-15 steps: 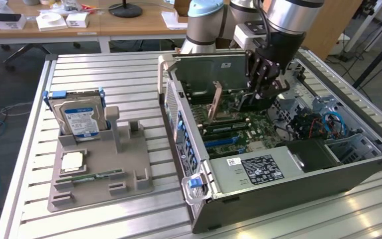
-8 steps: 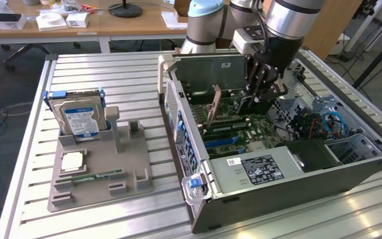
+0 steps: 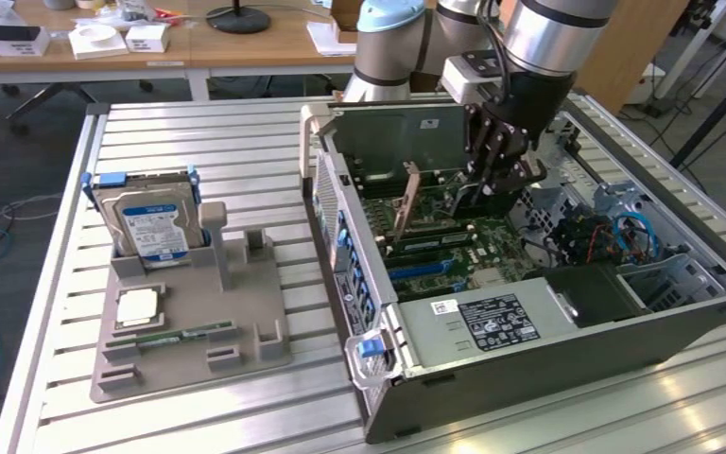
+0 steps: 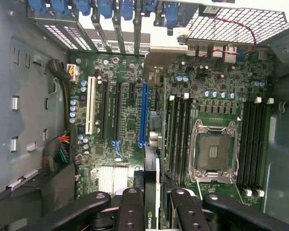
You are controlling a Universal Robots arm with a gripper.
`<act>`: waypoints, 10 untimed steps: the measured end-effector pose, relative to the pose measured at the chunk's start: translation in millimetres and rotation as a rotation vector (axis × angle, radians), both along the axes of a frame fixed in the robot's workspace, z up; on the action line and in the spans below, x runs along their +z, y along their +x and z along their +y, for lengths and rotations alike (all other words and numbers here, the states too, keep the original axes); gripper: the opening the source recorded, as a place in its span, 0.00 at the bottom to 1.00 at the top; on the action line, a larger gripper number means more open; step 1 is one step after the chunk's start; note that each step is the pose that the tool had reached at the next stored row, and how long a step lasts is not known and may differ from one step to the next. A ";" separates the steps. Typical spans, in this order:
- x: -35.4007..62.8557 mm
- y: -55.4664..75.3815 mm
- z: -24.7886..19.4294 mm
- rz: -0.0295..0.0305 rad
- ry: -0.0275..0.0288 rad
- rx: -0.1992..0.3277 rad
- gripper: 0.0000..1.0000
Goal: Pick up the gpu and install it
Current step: 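Insert the gpu into the slot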
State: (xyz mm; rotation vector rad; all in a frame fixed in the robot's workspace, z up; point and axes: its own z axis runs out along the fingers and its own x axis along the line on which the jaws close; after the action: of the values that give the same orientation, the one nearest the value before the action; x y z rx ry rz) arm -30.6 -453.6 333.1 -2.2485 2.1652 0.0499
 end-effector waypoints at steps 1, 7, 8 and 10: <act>0.0 0.0 0.0 0.0000 0.0000 0.000 0.26; -7.6 0.0 0.0 0.0000 0.0006 0.000 0.26; -10.8 0.0 0.0 0.0000 0.0004 0.000 0.26; -14.1 0.0 0.0 0.0000 0.0005 0.000 0.26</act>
State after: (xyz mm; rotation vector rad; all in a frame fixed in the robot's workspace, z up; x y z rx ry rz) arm -30.6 -453.6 319.1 -2.2483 2.1650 0.0504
